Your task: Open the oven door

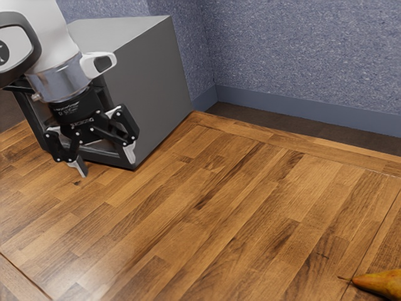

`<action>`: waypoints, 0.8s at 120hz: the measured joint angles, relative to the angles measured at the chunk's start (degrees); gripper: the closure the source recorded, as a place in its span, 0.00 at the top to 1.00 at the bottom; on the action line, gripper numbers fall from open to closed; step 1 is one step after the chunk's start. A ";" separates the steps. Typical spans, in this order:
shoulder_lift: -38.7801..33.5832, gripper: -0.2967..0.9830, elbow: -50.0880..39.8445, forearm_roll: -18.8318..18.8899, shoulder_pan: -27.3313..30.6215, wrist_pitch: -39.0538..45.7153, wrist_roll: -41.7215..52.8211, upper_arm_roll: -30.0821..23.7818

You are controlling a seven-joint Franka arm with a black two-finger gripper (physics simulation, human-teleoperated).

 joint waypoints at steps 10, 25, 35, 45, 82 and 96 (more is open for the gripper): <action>-0.81 0.77 -0.15 0.03 0.17 0.04 -0.25 0.00; -6.93 0.77 -3.67 2.16 2.04 0.33 -0.56 0.39; -11.08 0.77 -6.23 3.55 4.59 0.58 -0.74 2.42; -14.51 0.77 -8.98 4.02 7.51 0.86 -0.88 3.79; -23.03 0.77 -18.28 4.01 22.86 4.08 -1.20 4.16; -19.91 0.77 -19.80 4.00 26.46 13.82 -1.29 4.20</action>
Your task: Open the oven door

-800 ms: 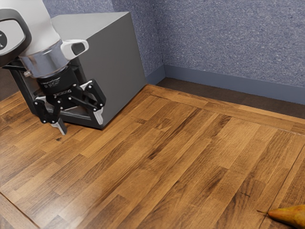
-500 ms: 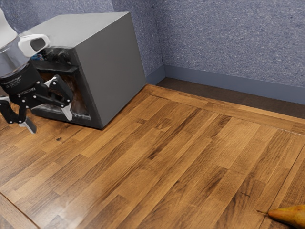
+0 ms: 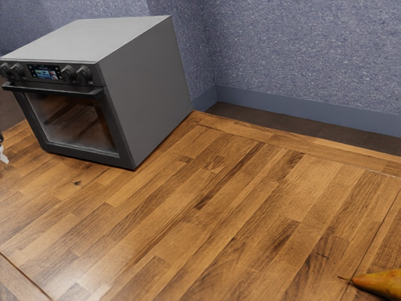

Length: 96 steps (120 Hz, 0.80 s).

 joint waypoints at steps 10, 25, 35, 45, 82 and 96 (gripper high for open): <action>1.97 0.77 -0.16 0.05 1.46 5.79 -0.05 0.02; 4.61 0.77 -0.07 -0.87 3.43 11.53 -0.13 0.03; 8.82 0.77 0.49 -4.53 4.78 16.27 -0.19 0.02; 10.83 0.77 0.93 -9.50 6.03 19.66 -0.85 -0.01; 29.77 0.77 17.02 -16.60 9.87 26.59 -4.75 0.02; 33.17 0.77 22.52 -17.02 10.81 28.67 -5.71 0.09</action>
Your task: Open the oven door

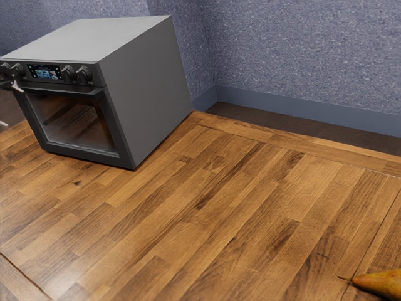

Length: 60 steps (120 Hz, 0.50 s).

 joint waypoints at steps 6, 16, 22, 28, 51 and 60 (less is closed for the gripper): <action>0.92 0.77 1.56 0.01 0.29 0.64 -0.13 0.18; 3.97 0.77 4.87 -0.03 0.50 1.41 -0.30 1.04; 6.78 0.77 8.00 -0.08 1.05 1.76 -0.39 1.28; 8.69 0.77 10.12 -0.12 1.19 2.04 -0.44 1.35; 13.76 0.77 15.23 -0.18 -0.15 2.75 -0.49 1.35; 16.47 0.77 18.57 -0.20 0.06 2.99 -0.50 1.34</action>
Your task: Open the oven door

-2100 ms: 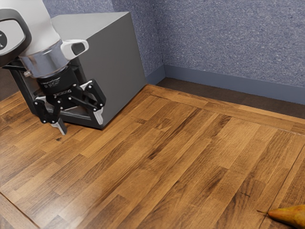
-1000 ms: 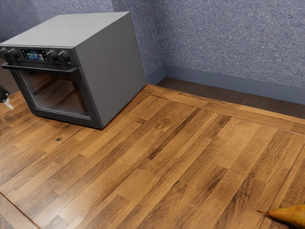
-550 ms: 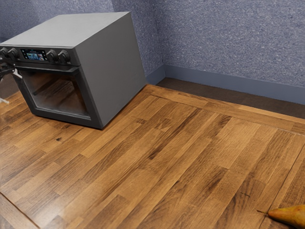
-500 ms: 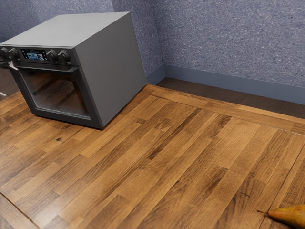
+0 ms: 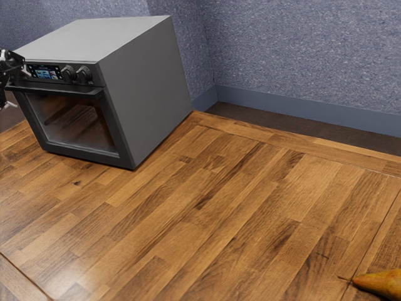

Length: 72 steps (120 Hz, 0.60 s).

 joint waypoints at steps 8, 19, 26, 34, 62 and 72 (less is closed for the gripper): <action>1.48 0.77 1.99 -0.01 0.04 0.23 -0.01 0.00; 3.68 0.77 3.05 -0.06 0.01 0.58 -0.02 -0.07; 4.85 0.77 3.32 -0.08 -0.23 1.16 -0.03 -0.18; 5.63 0.77 3.41 -0.10 -0.33 1.75 -0.04 -0.27; 8.52 0.77 2.35 -0.30 -0.32 3.18 -0.07 -0.34; 7.15 0.76 -1.19 -0.83 -0.44 3.75 -0.10 -0.24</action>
